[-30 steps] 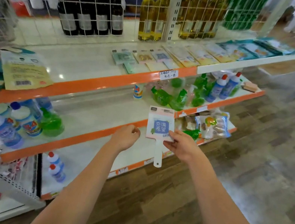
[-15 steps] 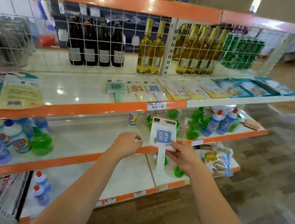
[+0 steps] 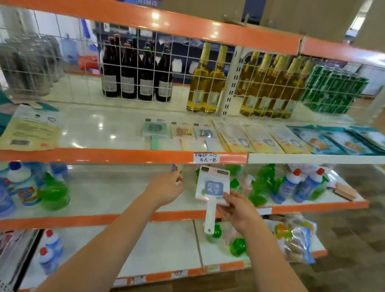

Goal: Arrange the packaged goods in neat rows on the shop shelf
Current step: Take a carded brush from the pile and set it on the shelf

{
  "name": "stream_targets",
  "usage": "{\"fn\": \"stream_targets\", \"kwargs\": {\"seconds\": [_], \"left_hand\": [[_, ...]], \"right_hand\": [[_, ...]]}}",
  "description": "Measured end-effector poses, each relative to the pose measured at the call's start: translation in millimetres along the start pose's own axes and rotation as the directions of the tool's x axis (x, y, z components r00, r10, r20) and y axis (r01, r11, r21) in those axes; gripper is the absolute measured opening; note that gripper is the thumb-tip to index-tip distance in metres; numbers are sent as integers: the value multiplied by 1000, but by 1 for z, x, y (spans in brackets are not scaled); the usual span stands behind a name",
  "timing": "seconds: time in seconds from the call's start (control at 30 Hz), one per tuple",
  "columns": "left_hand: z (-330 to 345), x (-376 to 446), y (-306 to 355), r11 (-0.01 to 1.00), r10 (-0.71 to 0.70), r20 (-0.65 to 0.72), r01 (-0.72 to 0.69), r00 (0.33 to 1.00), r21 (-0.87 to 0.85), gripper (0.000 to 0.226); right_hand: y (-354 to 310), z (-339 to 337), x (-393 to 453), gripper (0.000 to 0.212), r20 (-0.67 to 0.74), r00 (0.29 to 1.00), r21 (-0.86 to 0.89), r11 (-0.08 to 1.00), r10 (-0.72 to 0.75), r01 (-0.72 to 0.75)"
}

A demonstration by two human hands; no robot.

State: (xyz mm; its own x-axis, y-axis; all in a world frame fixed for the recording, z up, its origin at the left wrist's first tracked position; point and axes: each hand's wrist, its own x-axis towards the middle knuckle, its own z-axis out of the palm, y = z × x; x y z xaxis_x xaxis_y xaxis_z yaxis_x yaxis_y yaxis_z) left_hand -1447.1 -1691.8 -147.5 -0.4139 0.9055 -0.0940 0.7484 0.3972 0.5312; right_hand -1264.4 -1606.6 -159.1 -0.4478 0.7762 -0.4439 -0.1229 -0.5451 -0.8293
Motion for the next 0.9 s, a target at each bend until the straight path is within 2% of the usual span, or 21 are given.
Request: {"fn": "stream_targets", "kwargs": {"seconds": [0.17, 0.33, 0.5, 0.9], "left_hand": [[-7, 42, 3, 1000, 21, -8, -22, 1000, -4, 21], [-24, 91, 5, 999, 44, -10, -43, 999, 9, 30], [-46, 136, -4, 998, 59, -76, -60, 995, -11, 28], [-60, 181, -40, 999, 31, -66, -32, 997, -19, 30]], "right_hand": [[-17, 8, 33, 33, -22, 1000, -10, 1000, 1, -1], [-47, 18, 74, 34, -52, 998, -9, 1000, -20, 20], [-78, 41, 116, 21, -55, 997, 31, 998, -44, 46], [-87, 82, 186, 26, -5, 1000, -93, 995, -27, 27]]}}
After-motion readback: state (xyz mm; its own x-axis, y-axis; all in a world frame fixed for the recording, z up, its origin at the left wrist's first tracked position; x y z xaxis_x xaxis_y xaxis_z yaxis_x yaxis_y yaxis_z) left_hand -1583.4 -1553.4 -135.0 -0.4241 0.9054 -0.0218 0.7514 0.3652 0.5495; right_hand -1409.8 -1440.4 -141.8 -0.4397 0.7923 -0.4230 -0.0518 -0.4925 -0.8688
